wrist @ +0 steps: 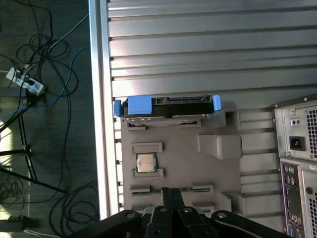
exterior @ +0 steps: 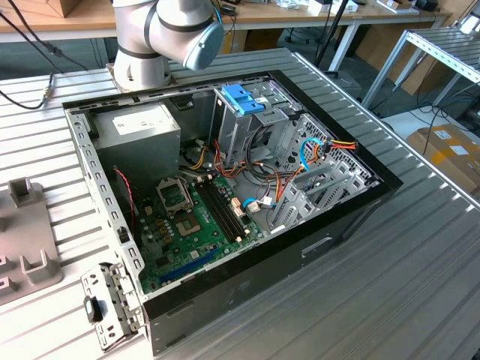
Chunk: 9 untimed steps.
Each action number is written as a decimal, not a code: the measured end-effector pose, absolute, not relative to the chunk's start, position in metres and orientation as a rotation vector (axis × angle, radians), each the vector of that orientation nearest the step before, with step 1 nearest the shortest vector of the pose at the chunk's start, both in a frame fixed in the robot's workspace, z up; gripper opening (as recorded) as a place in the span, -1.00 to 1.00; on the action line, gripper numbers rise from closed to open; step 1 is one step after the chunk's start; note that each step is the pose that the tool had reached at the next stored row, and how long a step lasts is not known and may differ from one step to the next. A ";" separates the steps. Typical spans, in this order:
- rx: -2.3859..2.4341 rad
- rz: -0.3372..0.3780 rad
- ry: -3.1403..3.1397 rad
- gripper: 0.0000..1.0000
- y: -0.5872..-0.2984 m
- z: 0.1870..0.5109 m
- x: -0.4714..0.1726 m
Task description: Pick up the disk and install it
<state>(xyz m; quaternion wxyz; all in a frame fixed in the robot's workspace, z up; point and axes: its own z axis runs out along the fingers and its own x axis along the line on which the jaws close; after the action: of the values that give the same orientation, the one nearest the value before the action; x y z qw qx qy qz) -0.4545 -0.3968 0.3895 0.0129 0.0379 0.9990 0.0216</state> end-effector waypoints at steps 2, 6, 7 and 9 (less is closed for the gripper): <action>0.118 0.067 3.113 -0.79 -0.396 0.389 -0.453; 0.118 0.065 3.114 -0.79 -0.394 0.388 -0.449; 0.118 0.064 3.114 -0.79 -0.393 0.387 -0.448; 0.118 0.064 3.114 -0.79 -0.393 0.387 -0.446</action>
<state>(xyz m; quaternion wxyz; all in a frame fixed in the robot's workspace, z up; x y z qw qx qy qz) -0.4463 -0.3926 0.3868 0.0124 0.0379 0.9990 0.0205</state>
